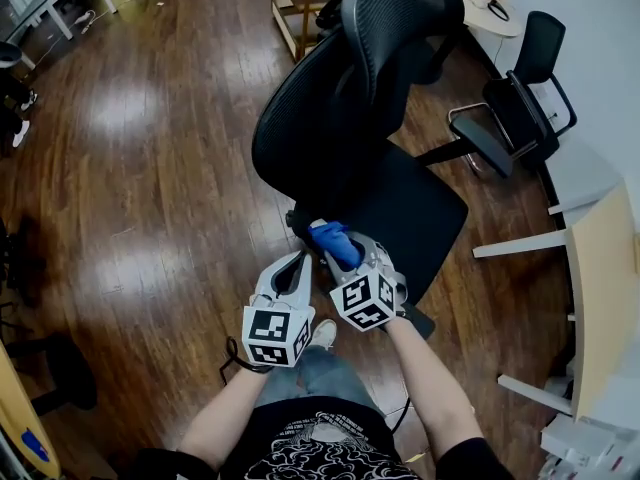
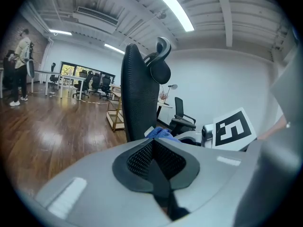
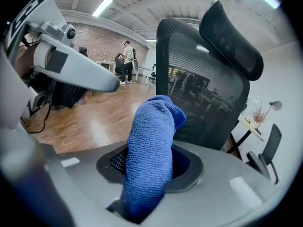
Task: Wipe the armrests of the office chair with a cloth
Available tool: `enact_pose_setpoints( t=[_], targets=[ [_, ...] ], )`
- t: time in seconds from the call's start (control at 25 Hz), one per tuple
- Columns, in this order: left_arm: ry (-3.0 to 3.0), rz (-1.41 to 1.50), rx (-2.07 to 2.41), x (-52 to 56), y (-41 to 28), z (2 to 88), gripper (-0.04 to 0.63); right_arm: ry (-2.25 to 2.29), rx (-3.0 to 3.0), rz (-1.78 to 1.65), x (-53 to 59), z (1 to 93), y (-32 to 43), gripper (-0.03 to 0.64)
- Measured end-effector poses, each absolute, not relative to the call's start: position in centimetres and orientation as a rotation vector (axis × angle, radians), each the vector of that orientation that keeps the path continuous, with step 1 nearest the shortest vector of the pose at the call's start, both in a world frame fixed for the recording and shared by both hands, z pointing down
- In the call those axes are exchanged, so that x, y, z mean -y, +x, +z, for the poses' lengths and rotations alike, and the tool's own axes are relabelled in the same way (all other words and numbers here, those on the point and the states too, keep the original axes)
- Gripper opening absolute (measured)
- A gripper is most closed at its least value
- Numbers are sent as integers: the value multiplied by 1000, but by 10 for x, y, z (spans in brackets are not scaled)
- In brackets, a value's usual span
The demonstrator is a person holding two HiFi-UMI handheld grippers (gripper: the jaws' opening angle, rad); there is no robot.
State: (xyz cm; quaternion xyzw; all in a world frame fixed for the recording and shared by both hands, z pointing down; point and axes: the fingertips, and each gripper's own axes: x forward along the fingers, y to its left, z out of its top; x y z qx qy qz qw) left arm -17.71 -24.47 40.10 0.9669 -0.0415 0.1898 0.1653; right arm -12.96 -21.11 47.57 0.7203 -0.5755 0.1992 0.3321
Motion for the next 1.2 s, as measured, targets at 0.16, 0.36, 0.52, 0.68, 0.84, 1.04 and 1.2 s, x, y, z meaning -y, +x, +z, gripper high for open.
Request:
enact_pose_setpoints(
  t=[0.16, 0.36, 0.52, 0.68, 0.84, 1.04, 1.2],
  targets=[
    [2766, 537, 84, 245, -182, 398, 4, 1972, 1504, 516, 222, 465, -141, 141],
    [2775, 544, 48, 247, -187, 399, 3, 2037, 1504, 560, 226, 467, -160, 141],
    [2785, 551, 16, 250, -193, 400, 3, 2068, 1488, 590, 226, 472, -177, 140],
    [2796, 562, -28, 248, -200, 403, 3, 2132, 1452, 629, 220, 474, -190, 141],
    [2801, 569, -85, 243, -208, 404, 3, 2242, 1398, 688, 210, 473, -202, 141],
    [2812, 580, -177, 229, -207, 402, 3, 2340, 1339, 734, 194, 470, -214, 141],
    [2813, 590, -239, 214, -208, 407, 3, 2385, 1292, 776, 174, 478, -226, 140]
  ],
)
